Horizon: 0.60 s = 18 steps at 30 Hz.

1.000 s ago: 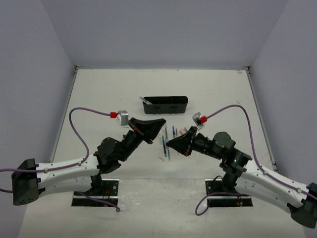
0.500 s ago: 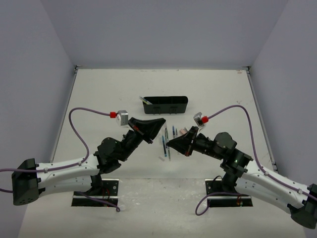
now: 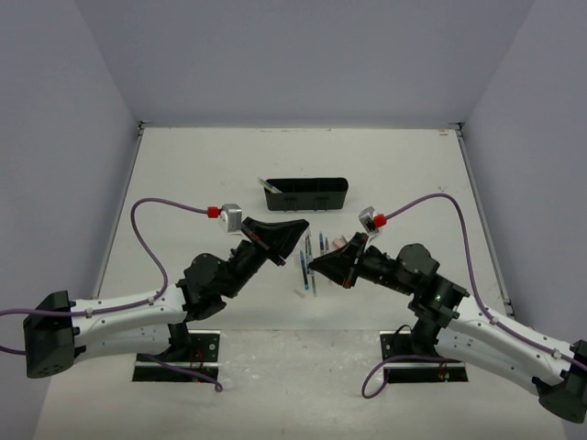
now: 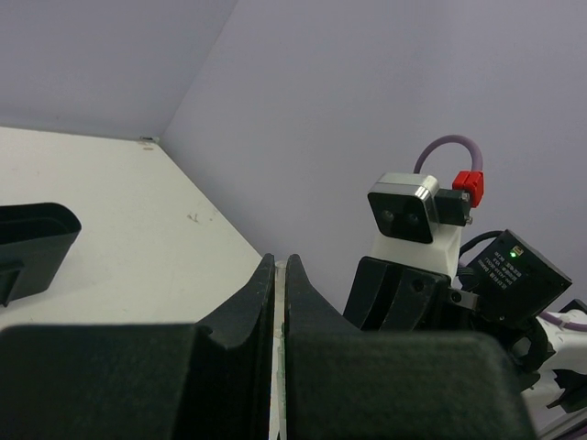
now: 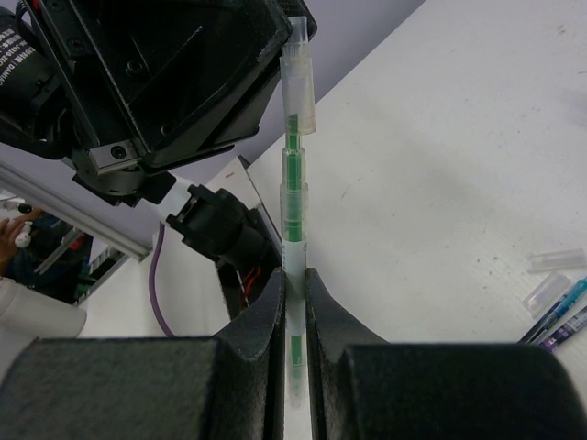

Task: Sort the stationery into containers
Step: Close the pen cap on the pen.

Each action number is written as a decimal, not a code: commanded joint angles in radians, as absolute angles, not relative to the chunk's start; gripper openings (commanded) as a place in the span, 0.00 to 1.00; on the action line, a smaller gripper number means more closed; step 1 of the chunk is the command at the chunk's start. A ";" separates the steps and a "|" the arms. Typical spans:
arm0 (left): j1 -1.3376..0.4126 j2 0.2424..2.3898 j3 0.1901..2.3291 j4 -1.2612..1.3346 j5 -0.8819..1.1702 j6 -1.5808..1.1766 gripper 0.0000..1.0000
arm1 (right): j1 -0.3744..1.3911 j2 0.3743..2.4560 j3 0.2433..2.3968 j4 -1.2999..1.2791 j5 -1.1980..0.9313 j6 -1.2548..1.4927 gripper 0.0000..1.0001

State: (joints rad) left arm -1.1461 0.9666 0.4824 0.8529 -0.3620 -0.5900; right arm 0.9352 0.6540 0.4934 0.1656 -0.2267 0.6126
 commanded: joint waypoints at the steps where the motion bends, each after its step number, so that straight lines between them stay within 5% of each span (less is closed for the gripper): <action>1: -1.147 0.961 0.501 0.890 -0.350 -0.573 0.00 | 0.937 0.653 0.570 0.157 -0.199 0.569 0.00; 18: -1.147 0.916 0.477 0.857 -0.352 -0.622 0.00 | 0.939 0.739 0.703 0.117 -0.142 0.508 0.00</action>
State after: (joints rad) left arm -1.1422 0.9358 0.4824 0.8732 -0.3676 -0.6115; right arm 0.9402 0.7323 0.6255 0.0590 -0.2193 0.5380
